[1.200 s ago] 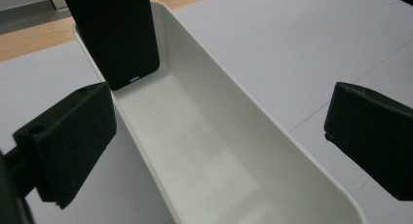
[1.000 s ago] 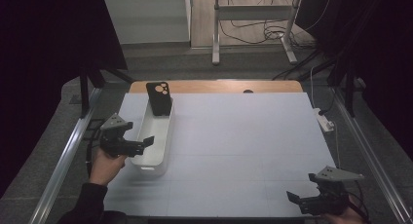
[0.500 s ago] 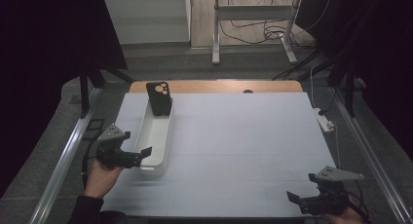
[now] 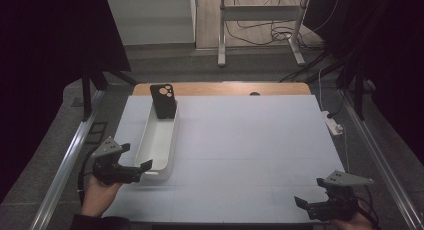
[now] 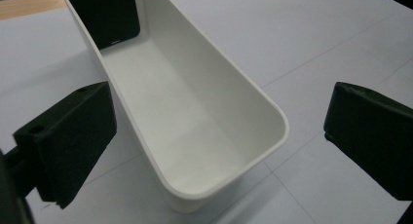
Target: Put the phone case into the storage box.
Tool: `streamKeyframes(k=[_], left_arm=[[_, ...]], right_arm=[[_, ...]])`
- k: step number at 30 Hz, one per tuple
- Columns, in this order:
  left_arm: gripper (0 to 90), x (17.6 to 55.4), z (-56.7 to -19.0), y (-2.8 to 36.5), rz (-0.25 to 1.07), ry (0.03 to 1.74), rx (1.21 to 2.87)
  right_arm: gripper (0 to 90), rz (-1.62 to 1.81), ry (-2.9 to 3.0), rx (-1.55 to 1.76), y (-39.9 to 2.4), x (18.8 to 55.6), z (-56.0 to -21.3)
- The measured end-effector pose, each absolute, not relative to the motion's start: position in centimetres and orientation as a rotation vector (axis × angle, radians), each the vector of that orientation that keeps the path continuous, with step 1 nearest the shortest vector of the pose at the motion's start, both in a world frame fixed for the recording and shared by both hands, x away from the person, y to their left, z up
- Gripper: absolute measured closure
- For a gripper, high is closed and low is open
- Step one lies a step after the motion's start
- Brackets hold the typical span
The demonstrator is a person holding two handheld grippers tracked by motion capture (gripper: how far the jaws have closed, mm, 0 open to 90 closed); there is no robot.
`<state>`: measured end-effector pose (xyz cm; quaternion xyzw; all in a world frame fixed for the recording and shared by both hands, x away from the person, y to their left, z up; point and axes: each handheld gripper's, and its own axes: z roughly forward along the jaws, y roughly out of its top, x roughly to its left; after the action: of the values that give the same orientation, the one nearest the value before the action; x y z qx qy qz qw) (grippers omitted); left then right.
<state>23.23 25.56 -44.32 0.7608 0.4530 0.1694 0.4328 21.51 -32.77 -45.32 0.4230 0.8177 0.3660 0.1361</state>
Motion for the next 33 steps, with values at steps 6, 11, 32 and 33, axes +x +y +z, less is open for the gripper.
streamKeyframes(k=[6,11,32,33], left_arm=[[0.0,21.8,-44.8,25.8,0.440,1.146,1.902],[0.0,21.0,-45.1,26.1,0.452,1.155,1.897],[0.0,17.5,-46.0,26.7,0.501,1.193,1.872],[0.0,17.4,-46.1,26.7,0.498,1.192,1.874]], right_arm=[[0.0,1.063,2.370,1.225,-32.8,21.5,-45.3],[0.0,1.061,2.370,1.226,-32.7,21.5,-45.3],[0.0,1.061,2.372,1.227,-32.7,21.5,-45.4],[0.0,1.060,2.372,1.226,-32.7,21.5,-45.4]])
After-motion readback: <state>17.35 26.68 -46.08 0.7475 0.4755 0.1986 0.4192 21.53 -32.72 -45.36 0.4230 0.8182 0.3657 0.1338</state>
